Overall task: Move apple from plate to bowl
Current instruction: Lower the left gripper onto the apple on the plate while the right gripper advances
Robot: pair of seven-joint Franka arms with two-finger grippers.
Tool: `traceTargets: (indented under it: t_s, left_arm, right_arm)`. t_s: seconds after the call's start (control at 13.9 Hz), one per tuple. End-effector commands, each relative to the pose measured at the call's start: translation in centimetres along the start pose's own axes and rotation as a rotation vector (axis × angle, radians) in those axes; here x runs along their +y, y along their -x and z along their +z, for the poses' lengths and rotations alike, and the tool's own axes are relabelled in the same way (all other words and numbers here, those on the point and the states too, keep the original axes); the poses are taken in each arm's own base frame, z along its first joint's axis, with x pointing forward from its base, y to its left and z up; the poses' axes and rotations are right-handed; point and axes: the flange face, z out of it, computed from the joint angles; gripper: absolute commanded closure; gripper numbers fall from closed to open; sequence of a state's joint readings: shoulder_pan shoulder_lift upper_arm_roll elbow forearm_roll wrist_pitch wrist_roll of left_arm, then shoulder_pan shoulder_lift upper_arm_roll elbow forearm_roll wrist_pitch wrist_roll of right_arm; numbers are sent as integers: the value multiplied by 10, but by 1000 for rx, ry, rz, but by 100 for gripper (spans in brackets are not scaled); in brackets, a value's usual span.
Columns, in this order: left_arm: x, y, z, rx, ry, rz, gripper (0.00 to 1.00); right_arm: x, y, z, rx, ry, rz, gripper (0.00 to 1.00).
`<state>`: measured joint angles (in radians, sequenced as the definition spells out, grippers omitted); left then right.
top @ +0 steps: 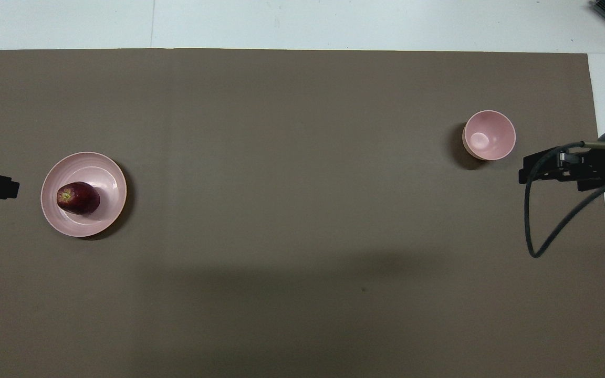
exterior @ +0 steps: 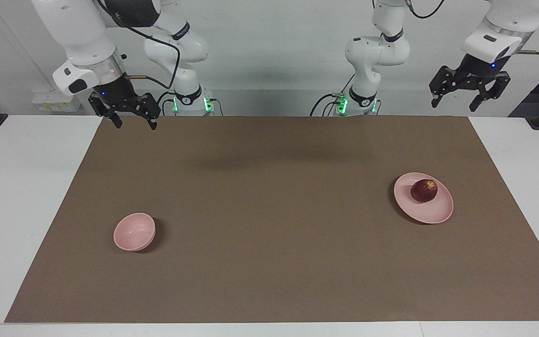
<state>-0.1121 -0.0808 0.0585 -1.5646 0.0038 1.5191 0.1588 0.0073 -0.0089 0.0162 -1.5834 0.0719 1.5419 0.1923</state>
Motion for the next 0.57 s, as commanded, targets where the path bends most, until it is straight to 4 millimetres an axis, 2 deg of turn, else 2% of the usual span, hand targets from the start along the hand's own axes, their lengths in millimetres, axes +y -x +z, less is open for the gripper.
traceTargets:
  t_s: [0.0, 0.14, 0.22, 0.36, 0.5]
  left_arm:
    - [-3, 3, 34, 23, 11, 4, 0]
    - [-5, -4, 69, 38, 8, 3, 0]
    - [-7, -7, 91, 55, 5, 1, 0]
    - [-11, -7, 125, 75, 0, 20, 0]
    - [-27, -3, 150, 77, -7, 70, 0]
  right_arm:
    - [-7, 4, 2, -38, -66, 110, 0]
    - [-14, 4, 5, -59, -105, 231, 0]
    - [-33, 9, 7, -74, -120, 266, 0]
    - [-46, 10, 10, -123, -185, 365, 0]
    - [-58, 9, 14, -188, -259, 485, 0]
